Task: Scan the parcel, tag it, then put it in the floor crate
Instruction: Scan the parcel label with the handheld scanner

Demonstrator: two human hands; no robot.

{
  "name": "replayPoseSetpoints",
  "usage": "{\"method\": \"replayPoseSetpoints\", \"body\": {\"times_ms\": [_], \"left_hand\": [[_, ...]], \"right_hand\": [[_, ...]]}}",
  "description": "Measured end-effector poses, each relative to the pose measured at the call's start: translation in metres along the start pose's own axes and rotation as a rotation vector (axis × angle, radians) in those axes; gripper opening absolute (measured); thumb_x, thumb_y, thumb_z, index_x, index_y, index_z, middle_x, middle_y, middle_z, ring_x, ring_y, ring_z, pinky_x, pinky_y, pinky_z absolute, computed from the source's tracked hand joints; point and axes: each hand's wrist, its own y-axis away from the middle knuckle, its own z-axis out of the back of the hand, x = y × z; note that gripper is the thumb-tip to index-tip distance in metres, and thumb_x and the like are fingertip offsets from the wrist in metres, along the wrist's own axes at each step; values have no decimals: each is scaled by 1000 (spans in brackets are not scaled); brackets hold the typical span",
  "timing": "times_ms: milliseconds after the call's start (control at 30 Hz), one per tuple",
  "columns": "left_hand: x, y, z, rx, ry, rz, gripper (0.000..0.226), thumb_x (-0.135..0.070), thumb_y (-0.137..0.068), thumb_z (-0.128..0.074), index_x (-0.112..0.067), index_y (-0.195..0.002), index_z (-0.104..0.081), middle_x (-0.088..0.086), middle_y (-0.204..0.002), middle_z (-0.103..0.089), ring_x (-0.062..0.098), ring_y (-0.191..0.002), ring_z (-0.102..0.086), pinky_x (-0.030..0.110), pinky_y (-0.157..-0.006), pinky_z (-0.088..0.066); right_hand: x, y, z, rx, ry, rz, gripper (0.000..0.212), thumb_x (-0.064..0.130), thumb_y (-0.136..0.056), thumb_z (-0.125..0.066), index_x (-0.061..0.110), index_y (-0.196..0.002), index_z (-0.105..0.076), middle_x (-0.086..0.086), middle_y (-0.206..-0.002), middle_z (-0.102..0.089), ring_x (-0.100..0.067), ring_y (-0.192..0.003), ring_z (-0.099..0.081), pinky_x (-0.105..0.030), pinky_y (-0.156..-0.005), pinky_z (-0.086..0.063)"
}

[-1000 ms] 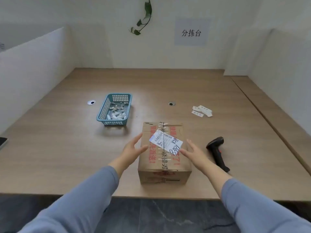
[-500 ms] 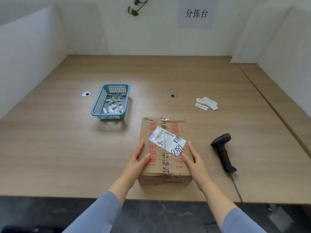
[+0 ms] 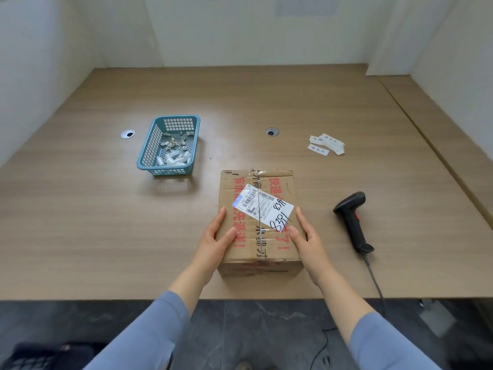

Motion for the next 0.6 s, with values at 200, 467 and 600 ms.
{"method": "replayPoseSetpoints", "body": {"times_ms": [200, 467, 600], "left_hand": [[3, -3, 1, -15, -10, -9, 61, -22, -89, -64, -40, -142, -39, -11, -138, -47, 7, -121, -52, 18, -92, -45], [3, -4, 2, 3, 9, -8, 61, -23, -88, -65, -42, -140, -39, -9, -141, -47, 5, -118, -54, 9, -78, -51], [2, -5, 3, 15, 14, -1, 61, -22, -89, -64, -42, -140, -39, -9, -141, -47, 2, -114, -55, 13, -82, -51]], "right_hand": [[-3, -2, -1, -6, 18, 29, 54, 17, -97, -54, 25, -147, -35, 7, -152, -37, -6, -140, -33, -36, -119, -26], [-4, -1, -2, -7, -34, 27, 52, 17, -97, -53, 30, -145, -37, 10, -150, -39, -7, -139, -36, -37, -117, -30], [-4, 0, -3, -8, -49, 24, 51, 17, -97, -52, 37, -142, -37, 11, -148, -40, -8, -138, -37, -38, -117, -31]]}}
